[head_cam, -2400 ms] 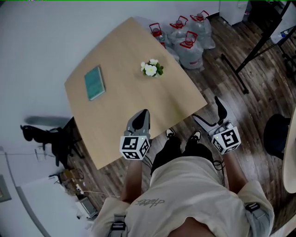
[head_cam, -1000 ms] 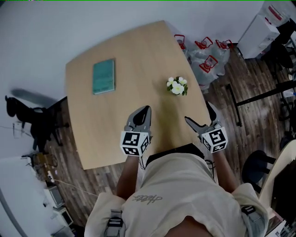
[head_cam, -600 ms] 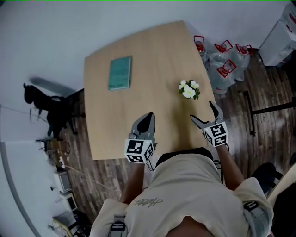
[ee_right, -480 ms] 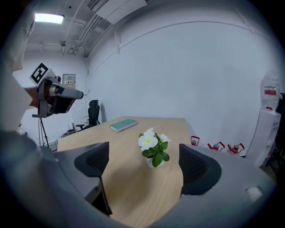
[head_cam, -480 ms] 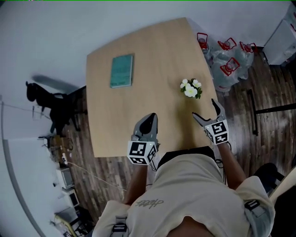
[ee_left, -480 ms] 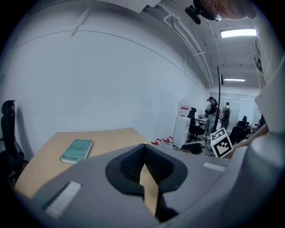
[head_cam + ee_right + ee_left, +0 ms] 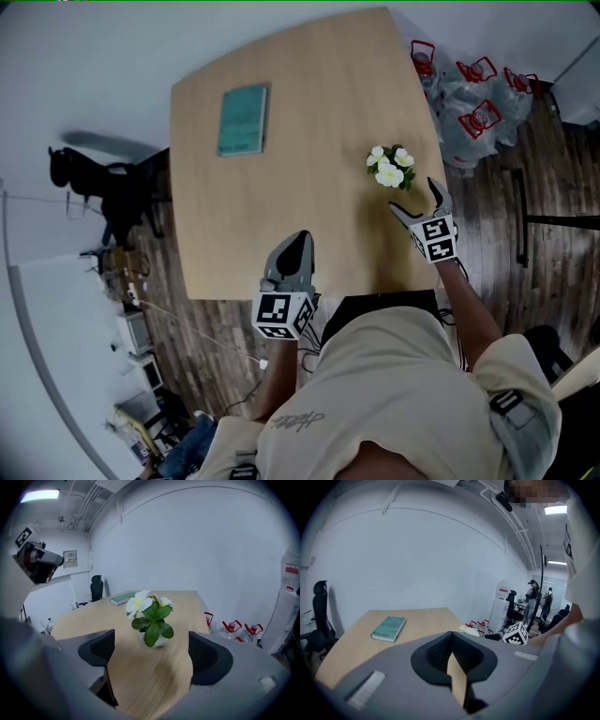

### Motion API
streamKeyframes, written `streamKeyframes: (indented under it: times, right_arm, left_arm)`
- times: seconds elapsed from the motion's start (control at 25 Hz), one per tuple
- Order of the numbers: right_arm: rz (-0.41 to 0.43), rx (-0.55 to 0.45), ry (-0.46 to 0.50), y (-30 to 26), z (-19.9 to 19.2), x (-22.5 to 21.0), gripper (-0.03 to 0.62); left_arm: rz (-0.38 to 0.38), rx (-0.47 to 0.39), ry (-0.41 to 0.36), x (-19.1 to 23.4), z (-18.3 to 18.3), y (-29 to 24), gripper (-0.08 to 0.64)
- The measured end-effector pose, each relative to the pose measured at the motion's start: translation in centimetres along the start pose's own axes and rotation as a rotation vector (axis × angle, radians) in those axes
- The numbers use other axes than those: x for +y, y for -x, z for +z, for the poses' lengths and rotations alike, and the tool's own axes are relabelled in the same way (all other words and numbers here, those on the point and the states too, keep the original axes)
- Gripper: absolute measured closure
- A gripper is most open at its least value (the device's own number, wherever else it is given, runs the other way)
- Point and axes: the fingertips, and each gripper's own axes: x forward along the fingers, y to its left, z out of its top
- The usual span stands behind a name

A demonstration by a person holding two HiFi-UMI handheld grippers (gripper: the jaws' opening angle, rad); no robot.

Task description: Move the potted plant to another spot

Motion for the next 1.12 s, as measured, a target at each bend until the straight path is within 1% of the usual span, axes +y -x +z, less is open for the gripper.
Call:
streamKeyframes:
  times: [0.28, 0.44, 0.64, 0.92, 1.12]
  right_arm:
    - [-0.003, 0.042, 0.015, -3.7, -0.7, -0.7, 0.106]
    - [0.012, 0.062, 0.012, -5.4, -0.4, -0.4, 0.107]
    - [0.027, 0.101, 0.023, -7.3, -1.2, -0.3, 0.107]
    - [0.033, 0.099, 0.066, -9.4, -1.2, -0.1, 0.107]
    - [0.037, 0.114, 0.073, -9.9, -1.1, -0.1, 0.121]
  left_arm:
    - [0.037, 0.025, 0.034, 1.1, -1.0, -0.3, 0.541]
    - [0.051, 0.031, 0.051, 2.1, -1.1, -0.7, 0.541]
    - [0.066, 0.042, 0.063, 3.0, -1.2, -1.1, 0.541]
    - [0.078, 0.075, 0.072, 3.8, -2.1, -1.3, 0.541]
    - [0.091, 0.068, 0.078, 3.8, -2.2, -1.4, 0.541]
